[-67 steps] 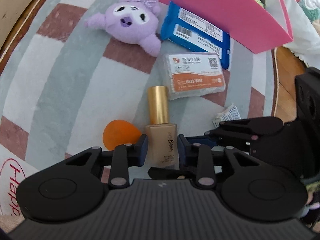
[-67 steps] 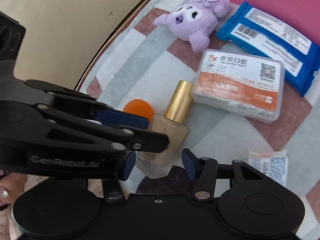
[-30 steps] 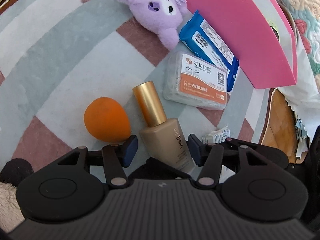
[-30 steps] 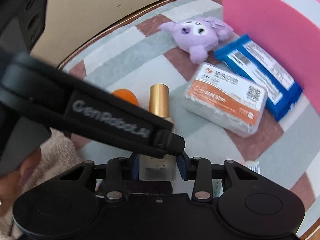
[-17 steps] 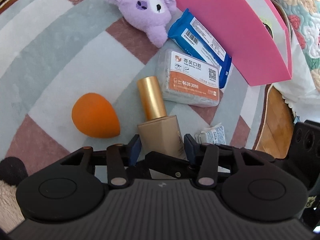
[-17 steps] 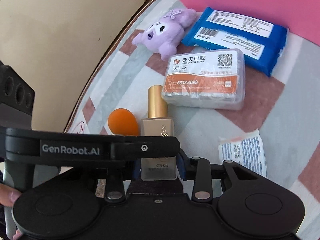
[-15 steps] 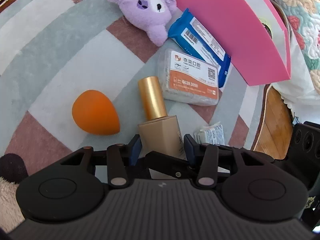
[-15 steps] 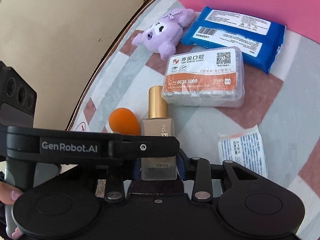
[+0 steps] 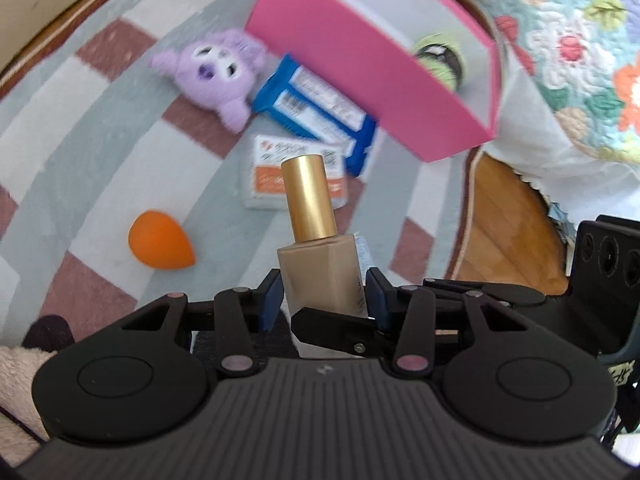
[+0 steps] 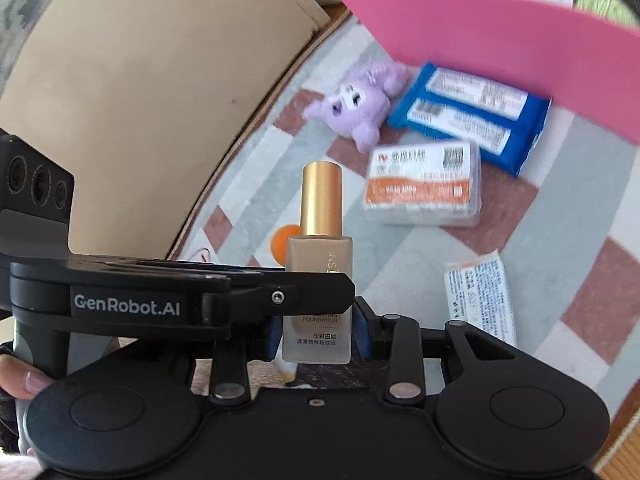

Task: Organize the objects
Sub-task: 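Lower the foundation bottle into the pink box beside the yarn and release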

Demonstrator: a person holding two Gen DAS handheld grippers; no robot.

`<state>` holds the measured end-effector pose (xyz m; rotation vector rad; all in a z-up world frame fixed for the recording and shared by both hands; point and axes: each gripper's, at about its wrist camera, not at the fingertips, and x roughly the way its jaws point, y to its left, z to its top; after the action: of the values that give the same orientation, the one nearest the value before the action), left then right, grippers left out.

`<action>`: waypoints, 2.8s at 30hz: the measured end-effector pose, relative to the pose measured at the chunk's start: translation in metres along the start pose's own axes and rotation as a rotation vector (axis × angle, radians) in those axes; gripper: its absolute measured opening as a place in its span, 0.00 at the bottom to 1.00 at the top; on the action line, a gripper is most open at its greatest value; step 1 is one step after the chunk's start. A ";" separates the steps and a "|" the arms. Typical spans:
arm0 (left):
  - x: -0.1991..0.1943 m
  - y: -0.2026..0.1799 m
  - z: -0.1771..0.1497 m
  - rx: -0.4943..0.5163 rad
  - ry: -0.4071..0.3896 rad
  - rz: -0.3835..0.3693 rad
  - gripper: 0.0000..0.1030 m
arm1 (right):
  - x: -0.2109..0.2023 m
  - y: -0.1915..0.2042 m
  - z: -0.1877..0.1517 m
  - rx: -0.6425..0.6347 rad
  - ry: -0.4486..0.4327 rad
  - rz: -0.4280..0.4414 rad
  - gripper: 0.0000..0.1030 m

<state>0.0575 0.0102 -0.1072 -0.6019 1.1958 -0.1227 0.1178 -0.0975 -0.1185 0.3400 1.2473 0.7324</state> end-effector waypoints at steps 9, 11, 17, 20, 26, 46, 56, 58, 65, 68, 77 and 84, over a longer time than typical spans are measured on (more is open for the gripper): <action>-0.048 -0.046 0.019 0.118 -0.046 -0.003 0.42 | -0.050 0.029 0.018 -0.071 -0.072 -0.019 0.40; -0.057 -0.056 0.025 0.148 -0.053 0.003 0.42 | -0.061 0.037 0.022 -0.100 -0.092 -0.035 0.40; -0.076 -0.087 0.049 0.226 -0.091 0.013 0.41 | -0.088 0.045 0.044 -0.104 -0.146 -0.050 0.39; -0.079 -0.102 0.067 0.260 -0.118 0.011 0.42 | -0.099 0.046 0.060 -0.115 -0.183 -0.072 0.39; -0.072 -0.124 0.110 0.285 -0.164 -0.012 0.42 | -0.119 0.033 0.099 -0.114 -0.264 -0.111 0.39; 0.117 -0.114 0.248 0.159 -0.086 -0.030 0.42 | -0.028 -0.107 0.212 0.149 -0.293 -0.290 0.39; 0.184 -0.100 0.275 0.052 -0.022 -0.028 0.42 | 0.009 -0.147 0.235 0.219 -0.238 -0.394 0.39; 0.192 -0.096 0.276 0.038 -0.015 -0.046 0.42 | 0.013 -0.153 0.236 0.233 -0.232 -0.409 0.39; 0.201 -0.077 0.270 -0.080 -0.024 -0.119 0.44 | 0.020 -0.149 0.235 0.176 -0.218 -0.484 0.38; 0.208 -0.070 0.267 -0.158 -0.009 -0.131 0.44 | 0.026 -0.151 0.236 0.180 -0.208 -0.526 0.38; 0.199 -0.071 0.261 -0.136 -0.026 -0.068 0.40 | 0.030 -0.143 0.239 0.117 -0.150 -0.567 0.44; 0.203 -0.079 0.258 -0.081 -0.001 -0.074 0.23 | 0.015 -0.134 0.214 0.050 -0.095 -0.507 0.48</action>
<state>0.3840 -0.0404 -0.1772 -0.7177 1.1818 -0.1363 0.3635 -0.1534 -0.1448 0.0879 1.1957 0.2483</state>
